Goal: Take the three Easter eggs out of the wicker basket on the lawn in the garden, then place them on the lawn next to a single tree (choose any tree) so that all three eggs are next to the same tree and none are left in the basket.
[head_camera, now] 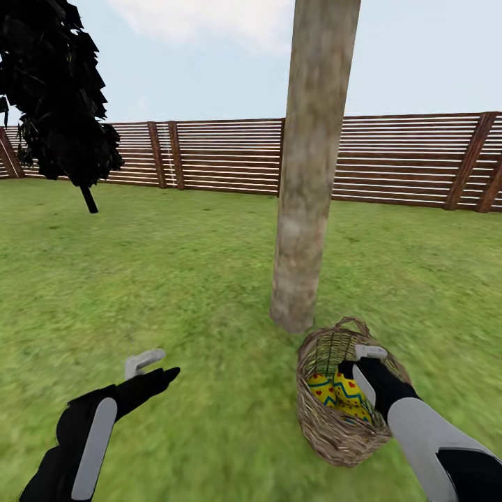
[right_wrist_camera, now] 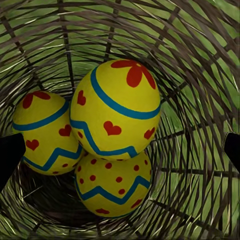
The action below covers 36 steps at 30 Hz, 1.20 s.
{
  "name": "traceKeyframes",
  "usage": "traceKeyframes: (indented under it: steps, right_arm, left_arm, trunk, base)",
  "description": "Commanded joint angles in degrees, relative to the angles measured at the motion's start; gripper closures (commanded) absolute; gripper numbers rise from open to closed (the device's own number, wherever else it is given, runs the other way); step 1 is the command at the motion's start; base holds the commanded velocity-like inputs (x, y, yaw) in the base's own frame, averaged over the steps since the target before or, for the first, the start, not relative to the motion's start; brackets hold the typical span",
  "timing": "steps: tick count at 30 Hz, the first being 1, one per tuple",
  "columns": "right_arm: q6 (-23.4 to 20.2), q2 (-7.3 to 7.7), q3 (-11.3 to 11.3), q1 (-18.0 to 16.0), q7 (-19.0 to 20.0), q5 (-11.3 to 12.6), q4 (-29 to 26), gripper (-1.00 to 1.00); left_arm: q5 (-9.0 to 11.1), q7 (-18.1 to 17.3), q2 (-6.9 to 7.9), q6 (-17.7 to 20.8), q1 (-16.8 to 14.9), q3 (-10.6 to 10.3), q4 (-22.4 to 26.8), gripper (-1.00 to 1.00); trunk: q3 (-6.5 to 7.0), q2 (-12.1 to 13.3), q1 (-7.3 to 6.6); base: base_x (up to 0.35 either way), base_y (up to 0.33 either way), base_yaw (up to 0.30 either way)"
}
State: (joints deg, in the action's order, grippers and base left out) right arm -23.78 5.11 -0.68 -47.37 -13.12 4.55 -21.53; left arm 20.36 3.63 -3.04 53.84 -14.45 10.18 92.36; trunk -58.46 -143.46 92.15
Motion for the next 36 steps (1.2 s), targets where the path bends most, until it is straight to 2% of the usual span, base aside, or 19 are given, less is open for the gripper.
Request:
traceKeyframes:
  steps: [1,2,3,4,6,7,9,10,11,12,13,15,17,18,20,23,24,26,36]
  right_arm:
    - [-0.73,0.03,-0.01,-0.2,-0.28,0.49,-0.1,-1.0]
    - [-2.15,0.1,-0.01,-0.85,-0.3,0.47,-0.13,-1.0]
    - [-3.0,0.13,-0.02,-1.25,-0.28,0.51,-0.15,-1.0]
    - [-3.2,0.14,-0.02,-1.35,-0.27,0.52,-0.14,-1.0]
    - [-3.67,0.16,0.0,-1.67,-0.25,0.53,-0.11,-1.0]
    - [-3.82,0.22,0.01,-1.8,-0.24,0.54,-0.1,-1.0]
    - [-3.91,0.47,0.01,-1.87,-0.18,0.54,-0.09,-1.0]
    - [-3.94,0.68,0.03,-1.89,-0.04,0.56,-0.08,-1.0]
    - [-3.93,0.92,0.03,-1.91,0.53,0.58,0.01,-1.0]
    - [-3.92,1.03,0.03,-1.92,1.16,0.55,0.14,-1.0]
    - [-3.92,1.07,0.04,-1.92,1.5,0.53,0.2,-1.0]
    - [-3.91,1.11,0.05,-1.93,2.36,0.5,0.3,-1.0]
    - [-3.86,1.11,0.08,-1.93,2.98,0.47,0.36,-1.0]
    - [-3.84,1.1,0.09,-1.93,3.04,0.47,0.38,-1.0]
    - [-3.77,1.07,0.13,-1.93,3.2,0.46,0.35,-1.0]
    - [-3.62,1.05,0.15,-1.93,3.28,0.46,0.28,-1.0]
    - [-3.58,1.05,0.15,-1.93,3.28,0.46,0.27,-1.0]
    - [-3.52,1.05,0.12,-1.93,3.28,0.46,0.3,-1.0]
    - [-3.38,1.12,0.07,-1.93,3.28,0.42,0.49,-1.0]
  left_arm:
    - [0.5,0.55,-0.08,0.38,-0.43,-0.37,0.1,-1.0]
    - [0.5,1.68,-0.58,1.44,-3.64,-1.34,0.08,-1.0]
    - [0.5,4.12,-1.83,3.09,-7.83,-2.25,-0.33,-1.0]
    - [0.49,5.31,-2.35,3.45,-9.09,-2.62,-0.68,-1.0]
    - [0.52,11.32,-4.02,4.24,-13.59,-4.15,-3.27,-1.0]
    - [0.58,15.2,-4.84,4.54,-17.17,-5.12,-6.49,-1.0]
    - [0.67,17.35,-5.46,4.72,-20.84,-5.7,-11.26,-1.0]
    - [0.74,18.15,-5.69,4.77,-23.43,-5.9,-15.27,-1.0]
    - [1.16,18.84,-5.86,4.82,-27.56,-5.97,-21.88,-1.0]
    - [1.87,19.11,-5.87,4.84,-30.2,-5.94,-26.2,-1.0]
    - [2.41,19.2,-5.85,4.84,-31.43,-5.92,-28.28,-1.0]
    - [4.79,19.38,-5.57,4.88,-34.95,-5.9,-34.31,-1.0]
    - [10.42,19.46,-4.54,4.87,-40.6,-5.88,-44.3,-1.0]
    - [11.6,19.47,-4.31,4.87,-41.53,-5.88,-45.99,-1.0]
    - [15.52,19.43,-3.53,4.84,-43.87,-5.94,-50.08,-1.0]
    - [17.52,19.52,-3.06,4.47,-45.15,-7.54,-51.02,-1.0]
    - [17.78,19.6,-2.84,4.29,-45.35,-8.42,-49.9,-1.0]
    - [17.82,19.75,-2.76,4.2,-45.42,-8.72,-49.04,-1.0]
    - [17.87,20.05,-2.68,3.85,-45.49,-9.03,-48.15,-1.0]
  trunk:
    - [-0.06,-0.02,-0.01]
    - [-0.06,-0.02,-0.01]
    - [-0.06,-0.02,-0.01]
    - [-0.06,-0.02,-0.01]
    - [-0.06,-0.02,-0.01]
    - [-0.06,-0.02,-0.01]
    - [-0.06,-0.02,-0.01]
    - [-0.06,-0.02,-0.01]
    - [-0.06,-0.02,-0.01]
    - [-0.06,-0.02,-0.01]
    - [-0.06,-0.02,-0.01]
    - [-0.06,-0.02,-0.01]
    - [-0.06,-0.02,-0.01]
    - [-0.06,-0.02,-0.01]
    - [-0.06,-0.02,-0.01]
    - [-0.06,-0.02,-0.01]
    - [-0.06,-0.02,-0.01]
    - [-0.06,-0.02,-0.01]
    - [-0.06,-0.02,-0.01]
  base:
    - [0.0,0.0,0.0]
    - [0.0,0.0,0.0]
    - [0.0,0.0,0.0]
    - [0.0,0.0,0.0]
    - [0.0,0.0,0.0]
    - [0.0,0.0,0.0]
    - [0.0,0.0,0.0]
    - [0.0,0.0,0.0]
    - [0.0,0.0,0.0]
    - [0.0,0.0,0.0]
    - [0.0,0.0,0.0]
    - [0.0,0.0,0.0]
    - [0.0,0.0,0.0]
    - [0.0,0.0,0.0]
    - [0.0,0.0,0.0]
    - [0.0,0.0,0.0]
    - [0.0,0.0,0.0]
    - [0.0,0.0,0.0]
    - [0.074,0.0,0.0]
